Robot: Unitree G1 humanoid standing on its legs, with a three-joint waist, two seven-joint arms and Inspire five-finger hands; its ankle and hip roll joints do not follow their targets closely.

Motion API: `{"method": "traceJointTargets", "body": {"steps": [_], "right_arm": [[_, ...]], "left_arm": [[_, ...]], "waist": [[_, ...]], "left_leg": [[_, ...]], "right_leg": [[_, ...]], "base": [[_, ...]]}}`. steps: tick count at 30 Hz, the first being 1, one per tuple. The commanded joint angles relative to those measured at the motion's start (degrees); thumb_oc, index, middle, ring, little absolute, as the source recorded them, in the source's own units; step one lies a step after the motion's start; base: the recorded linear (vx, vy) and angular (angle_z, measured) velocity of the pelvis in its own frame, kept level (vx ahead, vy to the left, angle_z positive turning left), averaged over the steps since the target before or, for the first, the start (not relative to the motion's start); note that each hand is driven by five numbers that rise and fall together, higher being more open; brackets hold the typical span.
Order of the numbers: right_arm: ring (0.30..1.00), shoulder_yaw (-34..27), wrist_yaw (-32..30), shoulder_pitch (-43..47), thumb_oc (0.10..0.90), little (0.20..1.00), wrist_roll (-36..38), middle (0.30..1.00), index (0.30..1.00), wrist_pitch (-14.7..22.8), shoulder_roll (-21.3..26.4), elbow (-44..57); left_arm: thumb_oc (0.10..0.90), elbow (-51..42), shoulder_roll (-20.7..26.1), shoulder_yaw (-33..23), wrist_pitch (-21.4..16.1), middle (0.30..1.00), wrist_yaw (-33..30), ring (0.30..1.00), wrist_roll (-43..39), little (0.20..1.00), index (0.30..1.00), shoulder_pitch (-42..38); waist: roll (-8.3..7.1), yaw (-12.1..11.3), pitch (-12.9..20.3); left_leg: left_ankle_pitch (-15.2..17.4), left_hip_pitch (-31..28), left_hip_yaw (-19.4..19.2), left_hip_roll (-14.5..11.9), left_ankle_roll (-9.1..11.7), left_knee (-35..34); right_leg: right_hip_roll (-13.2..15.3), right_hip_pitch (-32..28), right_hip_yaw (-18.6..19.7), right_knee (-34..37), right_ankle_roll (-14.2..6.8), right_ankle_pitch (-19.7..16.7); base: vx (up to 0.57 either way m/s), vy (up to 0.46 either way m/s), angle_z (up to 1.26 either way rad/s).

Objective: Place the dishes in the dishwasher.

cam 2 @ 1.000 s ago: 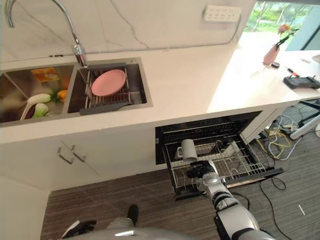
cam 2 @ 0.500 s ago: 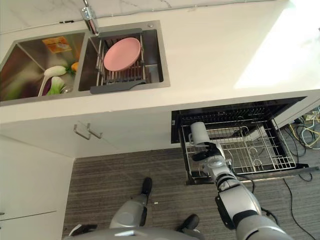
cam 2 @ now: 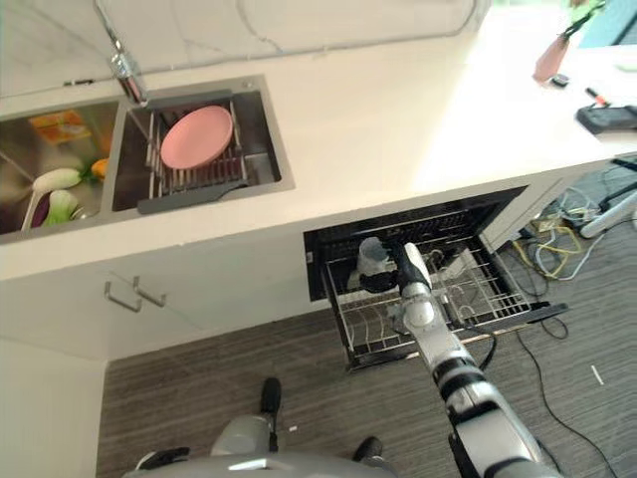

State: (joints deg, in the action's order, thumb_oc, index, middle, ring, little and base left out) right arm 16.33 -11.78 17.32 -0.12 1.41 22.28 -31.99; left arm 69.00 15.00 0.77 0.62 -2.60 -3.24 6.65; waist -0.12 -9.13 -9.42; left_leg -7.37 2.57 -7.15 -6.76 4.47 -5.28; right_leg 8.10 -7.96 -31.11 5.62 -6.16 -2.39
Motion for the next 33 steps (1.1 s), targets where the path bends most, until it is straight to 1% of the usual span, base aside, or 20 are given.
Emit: {"method": "traceJointTargets", "body": {"steps": [1,6,9,13,16,18,20,21,22,23,24,25,26,27,28,29,30,31,32,33], "right_arm": [[0.900,-3.94,-0.68,-1.68,0.800,0.900,-4.24,0.900,0.900,5.28,5.91,9.45],[0.900,-6.18,1.09,-8.41,0.800,0.900,-5.98,0.900,0.900,6.94,6.58,22.64],[0.900,-7.75,0.96,-11.61,0.800,0.900,-3.40,0.900,0.900,7.77,5.46,27.75],[0.900,-8.74,0.38,-13.58,0.800,0.900,-0.62,0.900,0.900,8.73,4.80,33.71],[0.900,-9.18,0.80,-13.17,0.800,0.900,0.02,0.900,0.900,9.20,5.01,35.77],[0.900,-9.45,0.66,-13.35,0.800,0.900,0.17,0.900,0.900,9.32,4.97,36.28],[0.900,-10.57,0.64,-13.21,0.800,0.900,2.04,0.900,0.900,10.00,4.59,38.49],[0.900,-10.99,0.78,-13.29,0.800,0.900,2.33,0.900,0.900,10.15,4.76,39.14],[0.900,-12.78,0.79,-14.33,0.800,0.900,2.19,0.900,0.900,10.01,4.86,39.51],[0.900,-12.78,0.79,-14.33,0.800,0.900,2.19,0.900,0.900,10.01,4.86,39.51],[0.900,-14.05,1.11,-15.63,0.800,0.900,1.80,0.900,0.900,9.21,4.56,39.84],[0.900,-14.05,1.11,-15.63,0.800,0.900,1.80,0.900,0.900,9.21,4.56,39.84],[0.900,-14.56,0.88,-16.17,0.800,0.900,1.64,0.900,0.900,8.79,3.83,39.44],[0.900,-14.32,0.70,-15.69,0.800,0.900,1.76,0.900,0.900,8.60,3.07,38.87],[0.900,-14.05,0.59,-14.44,0.800,0.900,2.87,0.900,0.900,8.51,1.73,39.08],[0.900,-13.58,0.57,-13.58,0.800,0.900,3.22,0.900,0.900,8.51,1.03,39.03],[0.900,-13.34,0.27,-12.92,0.800,0.900,2.95,0.900,0.900,8.72,0.86,39.57],[0.900,-13.22,0.28,-12.79,0.800,0.900,3.07,0.900,0.900,8.82,0.88,40.18],[0.900,-13.19,0.28,-12.77,0.800,0.900,3.07,0.900,0.900,8.79,0.89,40.22],[0.900,-12.98,0.38,-12.99,0.800,0.900,3.44,0.900,0.900,8.88,0.99,41.12]], "left_arm": [[0.800,5.80,-0.75,0.56,0.06,0.900,-0.48,0.900,-3.00,0.900,0.900,-0.03],[0.800,6.75,-2.39,-0.33,0.13,0.900,1.07,0.900,-4.93,0.900,0.900,-1.20],[0.800,6.65,-2.91,0.18,-0.09,0.900,1.05,0.900,-5.92,0.900,0.900,-2.48],[0.800,5.48,-3.26,0.74,-0.50,0.900,-0.33,0.900,-5.01,0.900,0.900,-3.34],[0.800,6.11,-3.24,0.57,-0.41,0.900,-1.08,0.900,-3.56,0.900,0.900,-3.19],[0.800,6.40,-3.27,0.39,-0.44,0.900,-1.32,0.900,-3.14,0.900,0.900,-3.16],[0.800,7.42,-3.17,0.40,-0.20,0.900,-2.04,0.900,-0.59,0.900,0.900,-2.83],[0.800,7.66,-3.14,0.22,-0.26,0.900,-2.25,0.900,-0.10,0.900,0.900,-2.87],[0.800,8.30,-3.24,0.44,0.21,0.900,-2.15,0.900,1.49,0.900,0.900,-3.68],[0.800,8.30,-3.24,0.44,0.21,0.900,-2.15,0.900,1.49,0.900,0.900,-3.68],[0.800,7.10,-4.06,1.55,0.31,0.900,-2.01,0.900,2.46,0.900,0.900,-4.40],[0.800,7.10,-4.06,1.55,0.31,0.900,-2.01,0.900,2.46,0.900,0.900,-4.40],[0.800,6.61,-4.23,2.61,0.27,0.900,-1.53,0.900,3.42,0.900,0.900,-5.33],[0.800,6.11,-4.12,3.51,0.43,0.900,-1.67,0.900,3.59,0.900,0.900,-6.14],[0.800,5.49,-3.72,4.26,1.01,0.900,-1.92,0.900,2.68,0.900,0.900,-7.62],[0.800,5.58,-3.63,4.03,1.29,0.900,-2.31,0.900,2.08,0.900,0.900,-8.05],[0.800,5.59,-3.72,4.03,1.60,0.900,-2.78,0.900,1.73,0.900,0.900,-8.29],[0.800,5.91,-3.92,4.08,1.77,0.900,-3.07,0.900,1.19,0.900,0.900,-8.39],[0.800,5.95,-3.94,4.04,1.76,0.900,-3.09,0.900,1.16,0.900,0.900,-8.43],[0.800,6.06,-4.24,4.14,1.68,0.900,-2.86,0.900,0.72,0.900,0.900,-8.45]], "waist": [[1.10,0.90,4.67],[1.81,3.51,5.43],[1.96,5.26,4.62],[2.47,7.57,3.02],[3.02,8.26,2.57],[3.19,8.59,2.47],[3.79,10.65,3.13],[4.06,10.98,3.78],[4.43,12.16,5.36],[4.43,12.16,5.36],[4.32,11.91,6.49],[4.32,11.91,6.49],[3.74,12.03,6.93],[2.82,11.96,7.02],[1.52,12.09,6.02],[0.77,11.94,5.40],[0.55,12.06,4.87],[0.25,12.71,4.51],[0.32,12.52,4.46],[0.09,12.82,4.13]], "left_leg": [[7.11,-5.04,-1.05,-3.92,3.00,2.81],[6.15,-6.05,-2.64,-4.35,2.98,3.52],[4.61,-3.77,-3.30,-5.16,4.14,6.13],[3.34,0.50,-9.99,-7.31,5.60,13.59],[3.43,1.13,-11.37,-8.38,5.86,15.12],[3.19,0.78,-11.77,-9.08,6.01,14.89],[-0.28,-3.40,-17.36,-14.72,7.09,8.91],[-1.54,-4.16,-17.48,-15.85,7.54,6.66],[-1.30,-6.09,-20.48,-16.70,7.37,2.28],[-1.30,-6.09,-20.48,-16.70,7.37,2.28],[-0.05,-5.82,-18.63,-14.10,6.83,0.86],[-0.05,-5.82,-18.63,-14.10,6.83,0.86],[0.86,-5.46,-18.31,-12.35,6.43,0.69],[2.25,-5.37,-17.16,-10.05,4.91,0.74],[4.85,-6.32,-15.87,-6.29,1.55,0.59],[5.89,-7.29,-16.07,-4.59,0.07,0.46],[6.48,-7.77,-15.91,-3.81,-0.93,0.34],[6.69,-8.25,-14.94,-3.07,-1.40,0.28],[6.77,-8.37,-15.15,-3.26,-1.29,0.29],[6.82,-8.88,-14.39,-2.90,-1.44,0.30]], "right_leg": [[2.45,1.55,1.74,-1.16,-1.60,5.84],[1.85,1.55,2.66,-1.32,-0.80,5.96],[1.59,1.97,2.39,-1.31,-0.45,6.33],[2.56,0.58,0.54,-0.79,-0.33,7.53],[3.47,-0.03,-0.62,-0.87,-0.52,7.17],[3.63,-0.18,-0.97,-0.94,-0.56,7.01],[5.84,-0.06,-2.67,-2.13,-2.11,5.57],[6.79,0.42,-2.66,-2.81,-2.85,5.27],[9.23,1.42,-4.65,-4.63,-4.10,4.11],[9.23,1.42,-4.65,-4.63,-4.10,4.11],[11.93,1.97,-4.57,-7.15,-5.01,2.72],[11.93,1.97,-4.57,-7.15,-5.01,2.72],[14.04,2.33,-4.78,-9.25,-5.64,1.83],[16.05,2.93,-3.52,-12.71,-5.79,1.28],[19.60,5.89,-0.15,-21.91,-5.84,-1.04],[20.81,8.80,2.64,-27.26,-6.34,-1.76],[19.83,10.84,4.96,-30.53,-6.56,-1.49],[15.98,12.40,8.05,-30.72,-5.46,0.84],[15.80,12.57,8.27,-30.94,-5.29,1.11],[11.25,13.27,11.27,-27.67,-4.18,3.96]], "base": [[0.03,-0.050,-0.23],[-0.02,-0.050,-0.21],[-0.02,-0.098,-0.20],[-0.04,-0.021,0.15],[-0.03,0.094,0.56],[-0.02,0.142,0.39],[-0.03,0.472,0.41],[-0.06,0.750,0.49],[-0.05,0.499,0.29],[-0.02,0.682,0.62],[0.02,0.369,0.49],[0.02,0.552,1.01],[0.02,0.363,0.73],[0.06,0.675,0.81],[0.09,0.642,0.23],[0.09,0.583,0.01],[0.08,0.343,-0.01],[0.06,0.182,-0.04],[0.07,0.083,-0.12],[0.11,0.048,-0.07]]}}
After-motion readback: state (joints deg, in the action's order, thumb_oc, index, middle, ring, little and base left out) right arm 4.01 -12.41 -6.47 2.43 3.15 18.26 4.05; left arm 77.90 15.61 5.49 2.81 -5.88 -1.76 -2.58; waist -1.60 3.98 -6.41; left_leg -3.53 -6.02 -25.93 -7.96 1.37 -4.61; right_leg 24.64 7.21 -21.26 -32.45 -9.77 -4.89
